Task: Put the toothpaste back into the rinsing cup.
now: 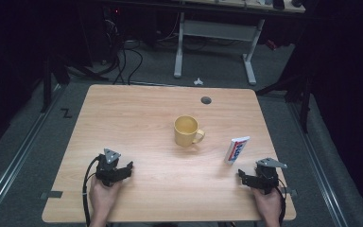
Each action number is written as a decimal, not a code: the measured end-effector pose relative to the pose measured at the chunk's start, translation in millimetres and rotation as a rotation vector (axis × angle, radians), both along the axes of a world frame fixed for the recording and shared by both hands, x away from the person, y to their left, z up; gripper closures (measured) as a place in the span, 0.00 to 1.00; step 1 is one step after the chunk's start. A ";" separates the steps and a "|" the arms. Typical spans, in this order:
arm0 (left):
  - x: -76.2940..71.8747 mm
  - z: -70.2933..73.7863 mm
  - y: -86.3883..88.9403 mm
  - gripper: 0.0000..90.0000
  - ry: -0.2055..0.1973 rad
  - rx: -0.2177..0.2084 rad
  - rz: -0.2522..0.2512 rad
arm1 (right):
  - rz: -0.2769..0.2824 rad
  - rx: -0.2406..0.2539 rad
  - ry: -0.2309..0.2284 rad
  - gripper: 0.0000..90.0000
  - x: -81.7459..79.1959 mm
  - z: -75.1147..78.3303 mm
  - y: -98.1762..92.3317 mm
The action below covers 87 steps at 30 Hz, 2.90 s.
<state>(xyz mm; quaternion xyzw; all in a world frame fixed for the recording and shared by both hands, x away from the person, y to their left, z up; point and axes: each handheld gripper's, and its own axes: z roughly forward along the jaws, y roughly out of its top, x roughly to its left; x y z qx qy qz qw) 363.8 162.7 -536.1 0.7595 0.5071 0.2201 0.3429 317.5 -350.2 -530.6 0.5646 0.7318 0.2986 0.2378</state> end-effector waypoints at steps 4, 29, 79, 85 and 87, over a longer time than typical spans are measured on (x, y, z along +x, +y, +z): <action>0.0 0.0 0.0 0.33 0.000 0.000 0.000 | 0.000 -0.001 0.000 0.17 0.1 0.0 0.1; 0.1 0.1 0.0 0.32 0.002 -0.001 -0.002 | -0.044 0.002 -0.018 0.30 -4.0 1.0 7.0; 0.1 0.1 -0.1 0.32 0.002 0.000 -0.002 | 0.009 0.059 -0.119 0.28 7.3 49.5 48.6; 0.1 0.1 -0.1 0.32 0.002 0.000 -0.003 | 0.014 0.056 -0.129 0.29 15.0 53.3 55.0; 0.1 0.1 -0.1 0.32 0.002 0.000 -0.003 | 0.008 0.047 -0.138 0.31 18.2 54.9 57.9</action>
